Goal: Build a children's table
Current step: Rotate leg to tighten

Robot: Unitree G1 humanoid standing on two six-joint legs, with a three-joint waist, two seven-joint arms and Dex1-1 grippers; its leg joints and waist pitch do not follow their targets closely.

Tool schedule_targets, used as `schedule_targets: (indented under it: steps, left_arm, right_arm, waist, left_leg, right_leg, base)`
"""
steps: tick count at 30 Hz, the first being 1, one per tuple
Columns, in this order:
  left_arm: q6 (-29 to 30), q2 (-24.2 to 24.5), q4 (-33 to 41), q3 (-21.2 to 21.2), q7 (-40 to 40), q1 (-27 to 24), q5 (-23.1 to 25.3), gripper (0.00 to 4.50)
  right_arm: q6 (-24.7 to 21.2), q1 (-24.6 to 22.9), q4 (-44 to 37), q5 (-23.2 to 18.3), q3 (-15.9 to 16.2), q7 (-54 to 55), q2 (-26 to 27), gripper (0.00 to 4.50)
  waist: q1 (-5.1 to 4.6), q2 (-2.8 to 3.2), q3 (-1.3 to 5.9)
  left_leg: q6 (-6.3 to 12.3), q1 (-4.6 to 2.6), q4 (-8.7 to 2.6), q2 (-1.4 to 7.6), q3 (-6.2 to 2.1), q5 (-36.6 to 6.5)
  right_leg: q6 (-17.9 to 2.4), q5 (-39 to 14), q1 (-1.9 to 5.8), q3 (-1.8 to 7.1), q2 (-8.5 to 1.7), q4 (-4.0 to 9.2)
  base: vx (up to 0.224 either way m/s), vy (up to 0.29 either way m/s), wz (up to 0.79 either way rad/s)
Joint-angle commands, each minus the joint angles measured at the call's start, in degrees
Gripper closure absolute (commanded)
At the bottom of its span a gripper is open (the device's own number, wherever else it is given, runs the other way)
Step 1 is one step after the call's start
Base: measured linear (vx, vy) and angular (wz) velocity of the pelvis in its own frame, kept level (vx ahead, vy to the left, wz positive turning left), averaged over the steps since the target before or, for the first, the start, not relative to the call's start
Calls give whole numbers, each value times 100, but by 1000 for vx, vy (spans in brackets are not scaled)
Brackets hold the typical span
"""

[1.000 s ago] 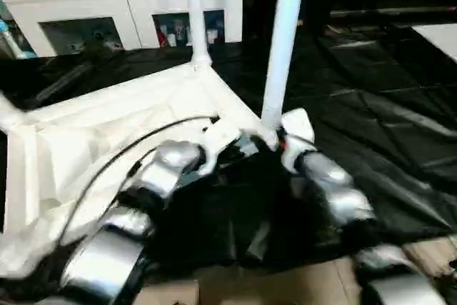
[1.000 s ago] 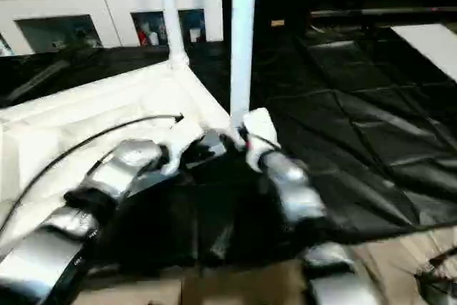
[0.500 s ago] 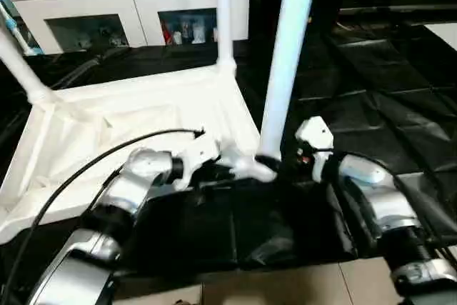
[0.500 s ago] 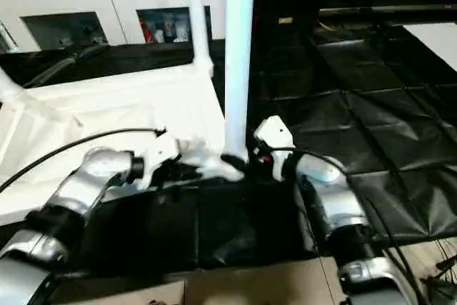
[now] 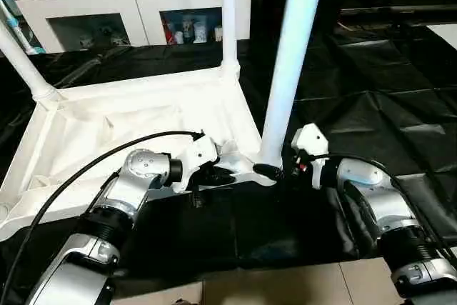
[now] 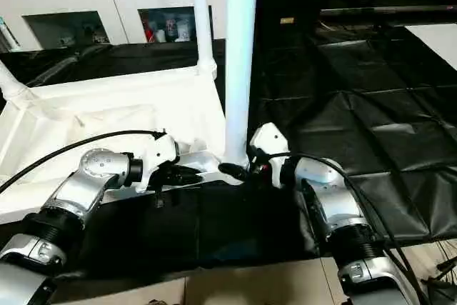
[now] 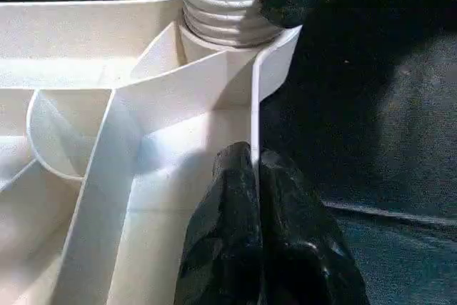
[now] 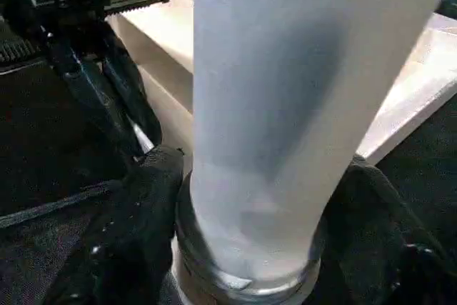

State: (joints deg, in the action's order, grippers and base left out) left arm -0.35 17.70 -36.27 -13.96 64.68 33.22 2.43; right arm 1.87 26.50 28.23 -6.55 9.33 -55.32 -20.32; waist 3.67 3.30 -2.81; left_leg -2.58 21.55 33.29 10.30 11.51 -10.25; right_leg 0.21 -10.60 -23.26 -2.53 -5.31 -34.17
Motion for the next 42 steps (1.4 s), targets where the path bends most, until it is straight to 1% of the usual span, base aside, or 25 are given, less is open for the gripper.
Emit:
schedule_targets:
  steps: [1, 3, 7, 8, 11, 12, 13, 16, 22, 25, 26, 27, 30, 31, 32, 33, 34, 35, 36, 37, 38, 39, 40, 41, 42]
  left_arm:
    - [-19, -55, 66, 50, 54, -92, -238, 450]
    - [-17, -57, 62, 51, 40, -89, -231, 450]
    - [-5, -63, 64, 45, 26, -85, -215, 450]
    - [-5, -64, 64, 45, 25, -85, -213, 450]
    - [-1, -69, 64, 50, 6, -84, -205, 450]
    - [1, -69, 65, 51, 2, -84, -204, 450]
    - [-1, -69, 61, 51, -6, -82, -200, 450]
    - [-6, -70, 56, 52, -21, -77, -193, 450]
    - [-12, -76, 33, 48, -30, -66, -184, 450]
    - [-21, -100, -22, 20, -83, -61, -137, 450]
    - [8, -128, -99, -10, -192, -28, -59, 450]
    - [9, -128, -100, -10, -192, -28, -59, 450]
    - [110, -214, -316, -64, -497, 79, 122, 450]
    - [242, -339, -555, -61, -831, 209, 233, 450]
    - [265, -373, -608, -62, -906, 242, 255, 450]
    - [303, -435, -700, -63, -1037, 301, 293, 450]
    - [330, -485, -766, -63, -1140, 347, 320, 450]
    - [330, -485, -766, -63, -1140, 347, 320, 450]
    - [522, -790, -1139, 11, -1734, 613, 370, 450]
    - [588, -944, -1341, 69, -2065, 755, 377, 450]
    - [612, -999, -1412, 89, -2181, 805, 379, 450]
    - [655, -1112, -1568, 136, -2429, 913, 383, 450]
    - [662, -1132, -1595, 144, -2473, 932, 383, 450]
    - [663, -1263, -1791, 189, -2778, 1068, 405, 450]
    - [629, -1379, -1957, 199, -3011, 1185, 442, 450]
  right_arm:
    - [-57, -13, 122, 33, -15, -2, 10, 154]
    - [-110, 14, 148, -12, -52, 19, 25, 126]
    - [-66, 47, 229, 62, 18, 50, -18, 105]
    - [-65, 47, 232, 62, 19, 50, -18, 142]
    - [-92, 49, 262, 45, 3, 22, -10, 144]
    - [-101, 51, 269, 41, -3, 12, -5, 162]
    - [-108, 53, 279, 37, -10, 13, 5, 162]
    - [-110, 54, 287, 15, -38, 42, 37, 176]
    - [-46, 70, 318, -22, -77, 84, 77, 180]
    - [26, 49, 369, -34, -111, 177, 145, 180]
    - [-43, 66, 453, -15, -167, 407, 233, 180]
    - [-43, 66, 453, -15, -167, 407, 234, 180]
    - [-193, 138, 699, 71, -274, 1012, 453, 180]
    - [-297, 199, 906, 207, -307, 1563, 654, 181]
    - [-340, 212, 941, 225, -320, 1695, 713, 181]
    - [-419, 235, 997, 249, -347, 1923, 821, 181]
    - [-486, 255, 1033, 256, -373, 2096, 910, 181]
    - [-486, 255, 1033, 256, -373, 2096, 910, 181]
    - [-727, 438, 1317, 240, -622, 3162, 1366, 181]
    - [-796, 542, 1479, 239, -722, 3620, 1559, 181]
    - [-821, 578, 1536, 238, -758, 3781, 1626, 181]
    - [-865, 660, 1664, 239, -830, 4114, 1767, 181]
    - [-873, 674, 1686, 239, -843, 4172, 1792, 182]
    - [-863, 776, 1835, 241, -890, 4499, 1952, 182]
    - [-805, 881, 1960, 290, -839, 4651, 2095, 182]
  waist:
    - [44, -121, 398]
    - [43, -122, 399]
    - [41, -121, 408]
    - [40, -124, 407]
    - [40, -123, 402]
    - [39, -127, 405]
    - [43, -114, 405]
    - [40, -118, 409]
    - [40, -113, 424]
    - [41, -118, 422]
    - [37, -119, 418]
    - [28, -113, 405]
    - [-11, -105, 379]
    - [-32, -112, 375]
    - [-41, -99, 357]
    - [-63, -96, 333]
    - [-88, -98, 335]
    - [-78, -94, 340]
    - [-92, -100, 326]
    - [-125, -79, 300]
    - [-152, -93, 312]
    - [-136, -98, 322]
    - [-142, -98, 323]
    - [-135, -91, 325]
    - [-149, -85, 323]
  left_leg:
    - [734, -45, -304, 269, -103, -804]
    - [721, -49, -303, 270, -104, -822]
    - [693, -46, -293, 265, -107, -810]
    - [700, -40, -290, 262, -106, -797]
    - [722, -36, -287, 265, -110, -836]
    - [722, -33, -284, 262, -108, -829]
    - [714, -36, -285, 265, -112, -830]
    - [715, -36, -280, 263, -112, -816]
    - [772, -23, -255, 259, -111, -715]
    - [770, -10, -247, 255, -111, -746]
    - [764, -8, -247, 255, -111, -759]
    - [736, -8, -256, 252, -111, -832]
    - [541, -31, -289, 246, -123, -1117]
    - [457, -29, -302, 243, -132, -1189]
    - [405, -41, -319, 245, -129, -1265]
    - [285, -53, -339, 236, -137, -1485]
    - [196, -61, -361, 240, -152, -1642]
    - [155, -80, -363, 242, -161, -1681]
    - [124, -94, -377, 247, -158, -1789]
    - [36, -120, -389, 221, -151, -1974]
    - [-86, -127, -403, 197, -181, -2084]
    - [-102, -137, -408, 209, -194, -2090]
    - [-82, -138, -402, 208, -181, -2066]
    - [-70, -129, -403, 213, -186, -2059]
    - [-64, -136, -404, 200, -180, -2120]
  right_leg:
    - [-1640, -383, 298, 164, -290, 291]
    - [-1632, -408, 298, 166, -289, 290]
    - [-1657, -395, 300, 162, -285, 281]
    - [-1660, -362, 303, 161, -282, 278]
    - [-1634, -426, 303, 159, -293, 280]
    - [-1631, -427, 304, 159, -288, 279]
    - [-1629, -443, 301, 159, -290, 279]
    - [-1639, -398, 301, 157, -285, 273]
    - [-1679, -222, 299, 154, -281, 245]
    - [-1677, -273, 294, 155, -288, 246]
    - [-1674, -297, 290, 157, -287, 247]
    - [-1660, -414, 276, 157, -281, 262]
    - [-1555, -923, 259, 162, -288, 317]
    - [-1505, -1093, 269, 159, -288, 331]
    - [-1478, -1212, 243, 163, -277, 348]
    - [-1401, -1527, 236, 163, -279, 378]
    - [-1335, -1715, 241, 166, -291, 399]
    - [-1300, -1744, 236, 164, -292, 405]
    - [-1271, -1775, 213, 181, -283, 419]
    - [-1250, -1981, 171, 190, -274, 447]
    - [-1171, -2223, 199, 175, -280, 454]
    - [-1135, -2242, 211, 175, -294, 459]
    - [-1133, -2124, 192, 187, -288, 473]
    - [-1137, -2064, 197, 192, -299, 471]
    - [-1138, -2060, 179, 184, -285, 479]
  base:
    - [0, 0, 0]
    - [0, 0, 0]
    - [0, 0, 0]
    - [0, 0, 0]
    - [0, 0, 0]
    - [0, 0, 0]
    - [0, 0, 0]
    - [0, 0, 0]
    - [0, 0, 0]
    - [0, 0, 0]
    - [0, 0, 0]
    - [0, 0, 0]
    - [0, 0, 0]
    - [0, 0, 0]
    - [0, 0, 0]
    - [0, 0, 0]
    - [0, 0, 0]
    - [0, 0, 0]
    - [0, 0, 0]
    - [0, 0, 0]
    - [0, 0, 0]
    - [0, 0, 0]
    - [0, 0, 0]
    - [0, 0, 0]
    - [0, 0, 0]
